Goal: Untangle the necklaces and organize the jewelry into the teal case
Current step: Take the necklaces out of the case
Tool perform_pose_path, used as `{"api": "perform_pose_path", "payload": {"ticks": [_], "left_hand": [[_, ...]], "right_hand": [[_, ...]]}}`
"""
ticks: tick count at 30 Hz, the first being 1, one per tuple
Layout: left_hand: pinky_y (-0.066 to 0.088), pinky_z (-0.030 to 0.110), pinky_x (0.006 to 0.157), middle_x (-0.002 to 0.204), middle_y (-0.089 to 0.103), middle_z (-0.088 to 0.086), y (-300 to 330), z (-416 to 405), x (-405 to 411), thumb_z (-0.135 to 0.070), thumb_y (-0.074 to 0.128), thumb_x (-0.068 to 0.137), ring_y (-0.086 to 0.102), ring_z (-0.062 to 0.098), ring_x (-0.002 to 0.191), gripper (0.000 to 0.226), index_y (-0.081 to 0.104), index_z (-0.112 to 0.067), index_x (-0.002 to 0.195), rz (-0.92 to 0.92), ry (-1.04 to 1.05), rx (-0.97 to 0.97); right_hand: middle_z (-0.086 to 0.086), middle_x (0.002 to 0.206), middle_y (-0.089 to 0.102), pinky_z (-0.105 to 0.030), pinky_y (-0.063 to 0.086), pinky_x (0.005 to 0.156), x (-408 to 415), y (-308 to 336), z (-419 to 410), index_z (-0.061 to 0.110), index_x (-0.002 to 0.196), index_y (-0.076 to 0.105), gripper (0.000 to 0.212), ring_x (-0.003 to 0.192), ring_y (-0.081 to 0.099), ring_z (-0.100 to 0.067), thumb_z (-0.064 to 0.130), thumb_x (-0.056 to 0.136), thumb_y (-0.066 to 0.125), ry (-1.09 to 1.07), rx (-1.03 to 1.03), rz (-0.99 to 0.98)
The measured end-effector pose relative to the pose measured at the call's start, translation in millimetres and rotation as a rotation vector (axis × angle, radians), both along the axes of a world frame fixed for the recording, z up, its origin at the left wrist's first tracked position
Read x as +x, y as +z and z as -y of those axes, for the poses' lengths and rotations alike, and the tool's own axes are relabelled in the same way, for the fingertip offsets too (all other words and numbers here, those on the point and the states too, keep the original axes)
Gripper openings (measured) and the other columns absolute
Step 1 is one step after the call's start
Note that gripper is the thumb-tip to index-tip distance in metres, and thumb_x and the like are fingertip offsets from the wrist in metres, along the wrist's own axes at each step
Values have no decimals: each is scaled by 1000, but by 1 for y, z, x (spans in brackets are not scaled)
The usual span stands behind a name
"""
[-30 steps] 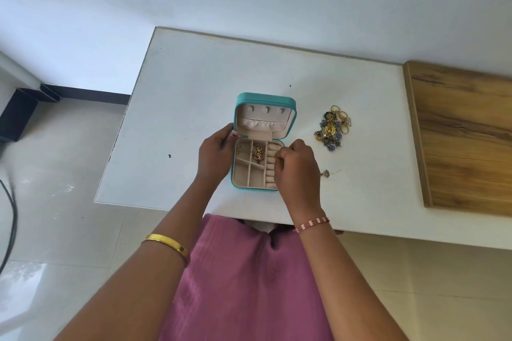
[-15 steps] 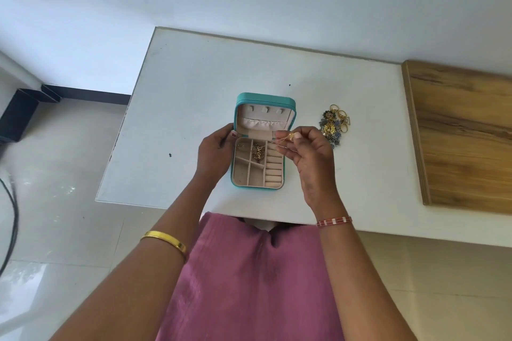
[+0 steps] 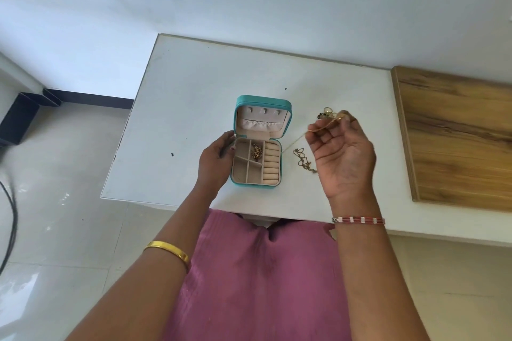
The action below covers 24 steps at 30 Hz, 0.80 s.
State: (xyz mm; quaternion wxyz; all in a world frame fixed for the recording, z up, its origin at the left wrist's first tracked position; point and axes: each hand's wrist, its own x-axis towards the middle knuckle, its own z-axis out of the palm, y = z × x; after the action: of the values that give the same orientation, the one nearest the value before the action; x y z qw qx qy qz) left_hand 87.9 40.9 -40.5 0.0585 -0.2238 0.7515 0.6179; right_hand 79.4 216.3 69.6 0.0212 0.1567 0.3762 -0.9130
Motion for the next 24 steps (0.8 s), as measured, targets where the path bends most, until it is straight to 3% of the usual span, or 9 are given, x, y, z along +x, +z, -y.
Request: {"api": "perform_pose_path", "payload": {"ticks": [8,15,21,24], "left_hand": [[37,32,108,130,58,2,0,2,8,-5,50,92,52,15,122,40,52,-13,131,2,-38,-56],[39,24,102,125,60,0,1,2,13,-5,51,91,54,12,116,38,55,-12,128,-24,-47,-85],[40,7,87,110,59,-12,2,2,13,-4,51,91,54,4,105,36,58,-15,124,-45,-57,-91],[38,0,82,109,60,-13,1,2,14,-4,51,90,55,3,104,35,59,-16,123,-50,-50,-84]], "right_hand": [[-5,59,66,-25,55,59,7,-15,-23,13,77,51,26,59,65,-19,10,97,34,-84,88,119],[-7,57,65,-29,59,60,13,-69,-23,8,79,55,19,58,64,-19,0,93,45,-139,235,352],[-9,71,62,-20,55,60,13,-86,-14,6,80,64,12,65,60,-16,-4,84,58,-128,655,388],[-12,90,68,-24,50,72,11,-87,-8,6,94,69,16,80,62,-19,0,83,59,-59,1055,325]]}}
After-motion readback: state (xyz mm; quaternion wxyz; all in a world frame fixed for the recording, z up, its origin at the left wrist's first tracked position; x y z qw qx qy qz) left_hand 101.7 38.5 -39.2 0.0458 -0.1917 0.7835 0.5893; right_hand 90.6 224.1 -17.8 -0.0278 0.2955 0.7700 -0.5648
